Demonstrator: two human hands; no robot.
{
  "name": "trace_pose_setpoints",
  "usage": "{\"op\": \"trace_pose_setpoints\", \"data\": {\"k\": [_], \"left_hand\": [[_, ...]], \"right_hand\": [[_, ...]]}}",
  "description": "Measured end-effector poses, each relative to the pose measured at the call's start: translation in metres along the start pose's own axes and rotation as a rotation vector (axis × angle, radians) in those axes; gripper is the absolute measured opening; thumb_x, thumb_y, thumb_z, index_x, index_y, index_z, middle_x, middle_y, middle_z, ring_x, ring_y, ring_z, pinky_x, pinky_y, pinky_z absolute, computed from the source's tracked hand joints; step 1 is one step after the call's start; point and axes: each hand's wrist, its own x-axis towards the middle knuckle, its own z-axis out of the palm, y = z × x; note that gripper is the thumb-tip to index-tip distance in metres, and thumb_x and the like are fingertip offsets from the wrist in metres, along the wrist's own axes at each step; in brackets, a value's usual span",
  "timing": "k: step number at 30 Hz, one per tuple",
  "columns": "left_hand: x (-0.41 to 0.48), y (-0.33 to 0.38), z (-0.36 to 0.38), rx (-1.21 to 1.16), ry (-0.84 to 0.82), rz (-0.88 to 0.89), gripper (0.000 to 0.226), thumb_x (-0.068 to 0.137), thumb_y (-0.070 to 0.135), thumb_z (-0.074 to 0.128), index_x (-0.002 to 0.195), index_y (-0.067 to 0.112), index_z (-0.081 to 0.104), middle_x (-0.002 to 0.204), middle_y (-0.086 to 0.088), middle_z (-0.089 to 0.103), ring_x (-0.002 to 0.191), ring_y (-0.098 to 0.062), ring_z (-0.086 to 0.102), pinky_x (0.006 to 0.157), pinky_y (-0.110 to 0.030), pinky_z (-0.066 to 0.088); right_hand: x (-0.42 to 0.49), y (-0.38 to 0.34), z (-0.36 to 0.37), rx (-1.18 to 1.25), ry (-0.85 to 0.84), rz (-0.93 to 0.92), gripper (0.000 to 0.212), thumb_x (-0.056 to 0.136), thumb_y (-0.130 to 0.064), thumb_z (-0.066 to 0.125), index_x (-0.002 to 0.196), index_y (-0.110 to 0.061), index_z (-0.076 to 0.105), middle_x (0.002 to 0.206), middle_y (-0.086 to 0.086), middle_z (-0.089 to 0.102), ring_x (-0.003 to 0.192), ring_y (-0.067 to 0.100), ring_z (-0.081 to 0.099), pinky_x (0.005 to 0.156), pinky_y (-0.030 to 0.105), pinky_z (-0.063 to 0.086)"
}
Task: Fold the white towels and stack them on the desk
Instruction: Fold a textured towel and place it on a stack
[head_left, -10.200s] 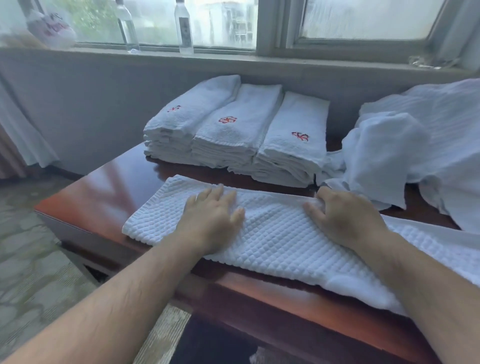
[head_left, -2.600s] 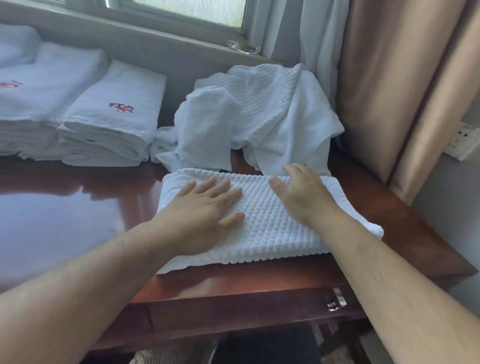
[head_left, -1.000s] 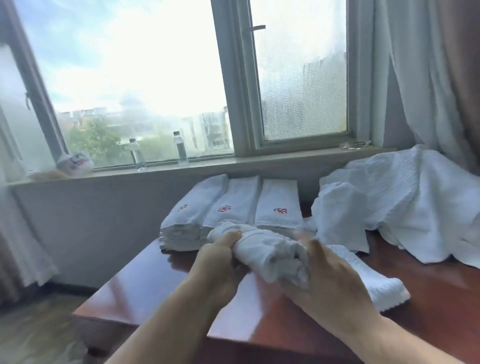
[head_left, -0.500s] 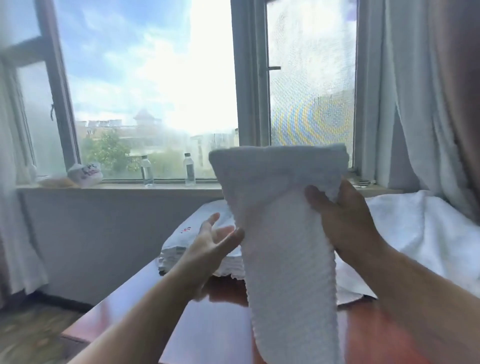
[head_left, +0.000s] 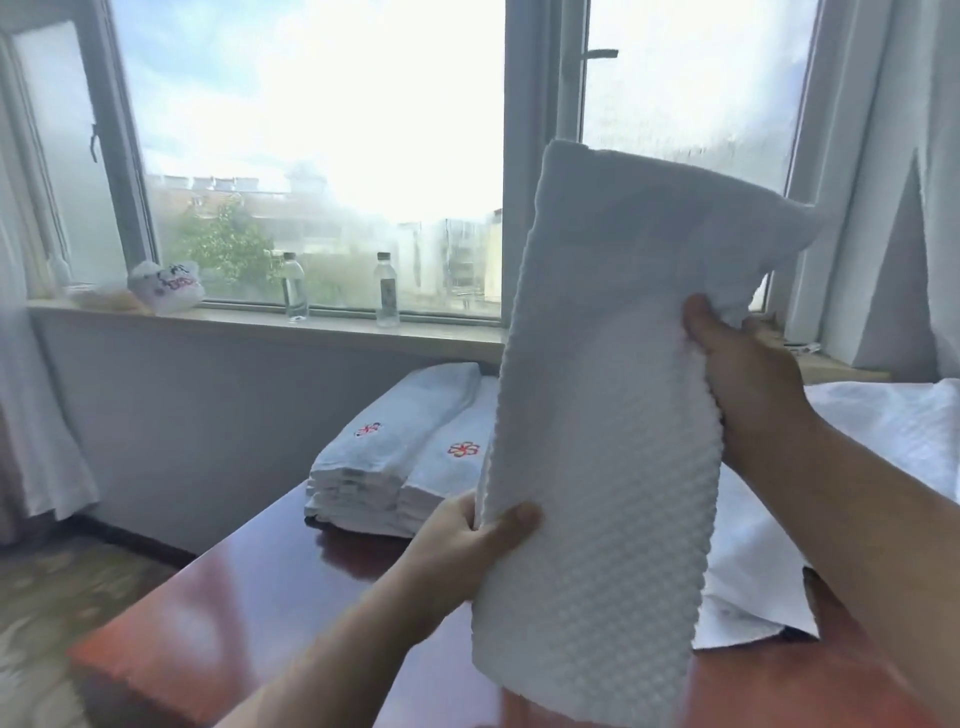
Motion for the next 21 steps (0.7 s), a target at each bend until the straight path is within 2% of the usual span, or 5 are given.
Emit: {"op": "trace_pose_setpoints", "data": {"k": [2, 5, 7, 14, 21], "left_hand": [[0.011, -0.007, -0.005, -0.010, 0.030, -0.009, 0.040, 0.080, 0.058, 0.074, 0.097, 0.021, 0.077, 0.101, -0.007, 0.077, 0.090, -0.020, 0.075, 0.067, -0.026, 0.055], [0.029, -0.015, -0.015, -0.059, 0.111, -0.004, 0.031, 0.078, 0.056, 0.076, 0.095, 0.030, 0.075, 0.102, -0.005, 0.077, 0.092, -0.021, 0.075, 0.070, -0.027, 0.056], [0.043, -0.020, -0.025, -0.058, 0.177, 0.012, 0.032, 0.077, 0.060, 0.074, 0.097, 0.035, 0.072, 0.104, -0.002, 0.077, 0.095, -0.020, 0.074, 0.074, -0.030, 0.057], [0.095, -0.034, -0.078, -0.050, 0.257, -0.001, 0.044, 0.076, 0.071, 0.067, 0.104, 0.038, 0.070, 0.107, 0.001, 0.076, 0.098, -0.021, 0.074, 0.086, -0.047, 0.059], [0.138, -0.031, -0.110, -0.015, 0.317, -0.037, 0.035, 0.085, 0.064, 0.064, 0.095, 0.032, 0.074, 0.102, -0.002, 0.078, 0.094, -0.023, 0.075, 0.083, -0.042, 0.059]], "right_hand": [[0.017, 0.016, 0.005, -0.001, -0.003, 0.030, 0.021, 0.087, -0.042, 0.076, 0.097, -0.025, 0.069, 0.092, -0.010, 0.078, 0.085, 0.013, 0.076, 0.076, 0.031, 0.058], [0.044, 0.039, 0.018, 0.023, -0.021, 0.059, 0.018, 0.091, -0.036, 0.075, 0.099, -0.021, 0.070, 0.084, -0.013, 0.078, 0.074, 0.007, 0.075, 0.055, 0.019, 0.054], [0.061, 0.056, 0.030, 0.009, -0.032, 0.077, 0.018, 0.091, -0.035, 0.074, 0.100, -0.020, 0.070, 0.081, -0.014, 0.077, 0.069, 0.005, 0.074, 0.048, 0.016, 0.051], [0.122, 0.121, 0.082, 0.060, -0.088, 0.173, 0.017, 0.094, -0.027, 0.071, 0.110, -0.021, 0.070, 0.088, -0.005, 0.079, 0.075, 0.016, 0.077, 0.056, 0.026, 0.058], [0.165, 0.168, 0.117, 0.107, -0.127, 0.252, 0.006, 0.096, -0.025, 0.069, 0.102, -0.024, 0.068, 0.081, -0.006, 0.078, 0.073, 0.016, 0.076, 0.054, 0.026, 0.058]]}}
